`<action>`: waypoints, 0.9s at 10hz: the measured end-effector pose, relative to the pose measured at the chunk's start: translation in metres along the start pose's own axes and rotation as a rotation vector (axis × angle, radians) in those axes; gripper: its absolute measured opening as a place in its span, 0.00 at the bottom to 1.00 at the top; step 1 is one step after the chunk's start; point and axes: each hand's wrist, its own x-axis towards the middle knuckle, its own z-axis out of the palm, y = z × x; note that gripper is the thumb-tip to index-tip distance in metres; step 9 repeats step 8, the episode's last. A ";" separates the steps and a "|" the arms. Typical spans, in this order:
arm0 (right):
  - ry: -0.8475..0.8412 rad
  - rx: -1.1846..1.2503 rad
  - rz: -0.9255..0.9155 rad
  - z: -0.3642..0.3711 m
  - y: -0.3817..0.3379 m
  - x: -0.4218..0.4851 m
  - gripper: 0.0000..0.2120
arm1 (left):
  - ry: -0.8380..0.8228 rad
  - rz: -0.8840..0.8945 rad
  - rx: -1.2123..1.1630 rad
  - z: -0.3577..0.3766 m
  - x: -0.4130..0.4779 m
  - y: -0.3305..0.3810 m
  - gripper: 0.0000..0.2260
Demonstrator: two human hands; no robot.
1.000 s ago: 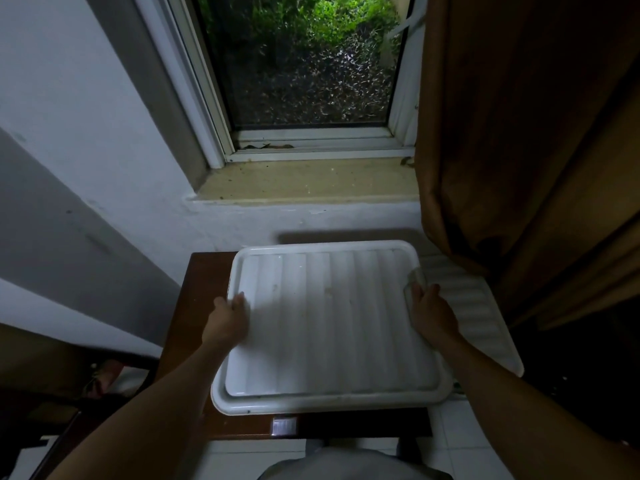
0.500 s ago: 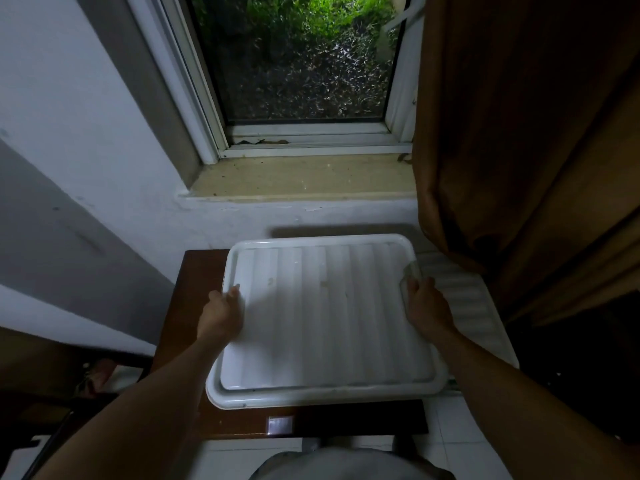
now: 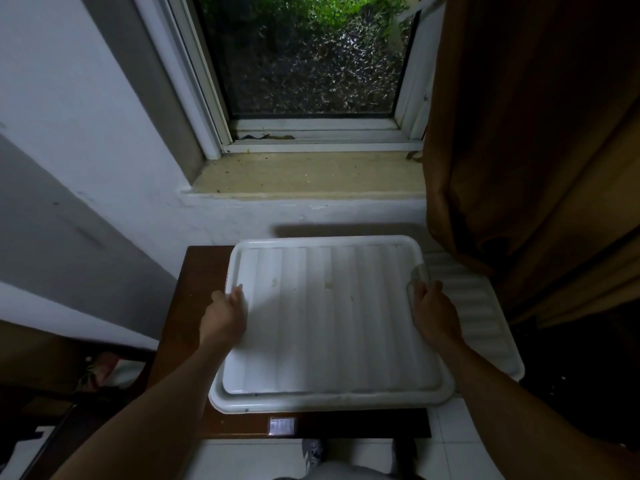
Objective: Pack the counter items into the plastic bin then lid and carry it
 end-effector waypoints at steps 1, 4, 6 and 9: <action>0.004 -0.012 -0.011 0.000 0.000 0.001 0.19 | 0.017 -0.001 -0.005 0.002 0.001 0.000 0.25; -0.160 0.046 0.026 -0.010 0.002 0.000 0.21 | -0.038 -0.026 -0.031 -0.003 0.000 0.000 0.22; -0.230 -0.004 -0.013 -0.025 0.013 -0.010 0.20 | -0.078 0.316 -0.001 0.007 0.017 -0.031 0.08; -0.181 -0.019 -0.126 -0.043 0.024 -0.021 0.15 | 0.085 0.251 0.256 -0.019 -0.021 0.025 0.35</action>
